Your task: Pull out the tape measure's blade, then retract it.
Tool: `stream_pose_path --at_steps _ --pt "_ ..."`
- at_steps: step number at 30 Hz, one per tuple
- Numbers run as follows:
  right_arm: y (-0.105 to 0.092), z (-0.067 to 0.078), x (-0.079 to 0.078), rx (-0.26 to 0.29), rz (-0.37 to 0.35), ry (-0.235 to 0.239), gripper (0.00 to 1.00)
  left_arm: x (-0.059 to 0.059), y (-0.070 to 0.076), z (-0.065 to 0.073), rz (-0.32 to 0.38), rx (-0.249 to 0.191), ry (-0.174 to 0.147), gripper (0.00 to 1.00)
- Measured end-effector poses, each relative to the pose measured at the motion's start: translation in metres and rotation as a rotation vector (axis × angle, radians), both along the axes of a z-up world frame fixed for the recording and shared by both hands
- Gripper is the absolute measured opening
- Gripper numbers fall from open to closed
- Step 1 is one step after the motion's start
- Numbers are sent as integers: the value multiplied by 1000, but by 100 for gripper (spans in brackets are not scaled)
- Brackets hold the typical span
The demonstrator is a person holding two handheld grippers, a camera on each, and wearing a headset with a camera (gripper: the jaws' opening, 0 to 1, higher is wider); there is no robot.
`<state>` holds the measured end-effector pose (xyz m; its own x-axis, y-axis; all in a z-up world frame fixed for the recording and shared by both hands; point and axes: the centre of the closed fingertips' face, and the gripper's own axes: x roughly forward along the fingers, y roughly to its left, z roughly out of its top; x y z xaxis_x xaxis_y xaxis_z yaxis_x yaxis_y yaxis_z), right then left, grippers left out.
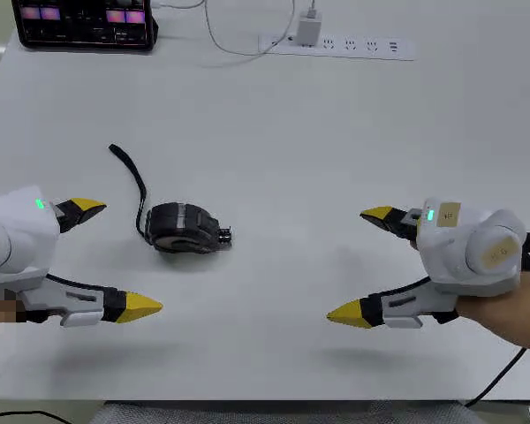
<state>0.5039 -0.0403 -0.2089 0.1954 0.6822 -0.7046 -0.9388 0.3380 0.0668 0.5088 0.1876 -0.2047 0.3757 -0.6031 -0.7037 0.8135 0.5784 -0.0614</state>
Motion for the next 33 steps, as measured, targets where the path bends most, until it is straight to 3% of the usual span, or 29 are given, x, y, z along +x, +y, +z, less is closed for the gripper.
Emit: stream_pose_path --at_steps 16,33 --pt "16 -5 7 -15 58 -7 84 12 -7 -8 -87 59 -5 85" --pt "32 -4 15 -1 89 -8 84 26 -9 -22 -153 119 21 64"
